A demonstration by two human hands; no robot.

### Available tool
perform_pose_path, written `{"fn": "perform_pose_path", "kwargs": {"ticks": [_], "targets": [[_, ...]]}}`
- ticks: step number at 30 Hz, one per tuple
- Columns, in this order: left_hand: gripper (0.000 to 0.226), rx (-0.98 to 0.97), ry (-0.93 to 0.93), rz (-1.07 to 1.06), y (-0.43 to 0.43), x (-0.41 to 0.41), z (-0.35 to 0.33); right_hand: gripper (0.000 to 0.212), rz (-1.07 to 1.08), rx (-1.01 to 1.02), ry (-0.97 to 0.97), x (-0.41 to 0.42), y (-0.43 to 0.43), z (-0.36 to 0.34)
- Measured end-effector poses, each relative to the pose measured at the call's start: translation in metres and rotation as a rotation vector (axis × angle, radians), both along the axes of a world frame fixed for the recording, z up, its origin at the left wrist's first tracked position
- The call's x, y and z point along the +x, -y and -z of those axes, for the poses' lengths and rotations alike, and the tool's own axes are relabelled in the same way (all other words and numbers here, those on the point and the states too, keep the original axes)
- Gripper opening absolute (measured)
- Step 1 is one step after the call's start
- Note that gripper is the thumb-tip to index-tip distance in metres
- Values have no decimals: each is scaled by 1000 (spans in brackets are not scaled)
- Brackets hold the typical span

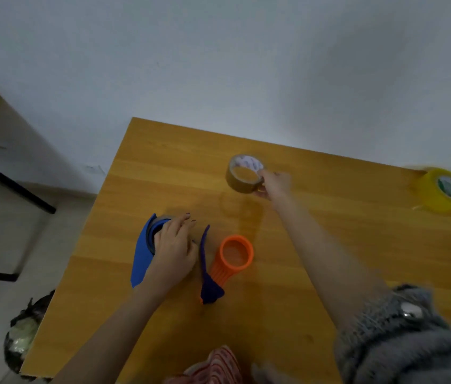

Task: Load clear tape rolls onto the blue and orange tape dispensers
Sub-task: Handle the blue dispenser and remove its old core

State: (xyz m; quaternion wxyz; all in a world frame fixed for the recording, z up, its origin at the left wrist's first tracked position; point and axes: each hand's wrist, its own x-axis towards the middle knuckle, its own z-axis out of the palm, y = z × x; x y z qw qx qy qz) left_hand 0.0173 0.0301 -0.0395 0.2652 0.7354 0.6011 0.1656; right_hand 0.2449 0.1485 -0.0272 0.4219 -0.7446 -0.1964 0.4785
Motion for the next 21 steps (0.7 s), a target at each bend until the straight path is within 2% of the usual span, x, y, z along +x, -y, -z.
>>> {"fn": "perform_pose_path", "kwargs": {"ticks": [4, 10, 15, 21], "targets": [[29, 29, 157, -95, -1, -13, -4, 34, -20, -73, -50, 1, -36, 12], [22, 102, 206, -162, 1, -33, -14, 46, 54, -67, -96, 2, -72, 19], [23, 106, 211, -211, 1, -38, -17, 38, 120, -76, -23, 7, -85, 25], [22, 96, 217, -223, -1, -41, -16, 42, 98, -95, 15, 7, -81, 26]]}}
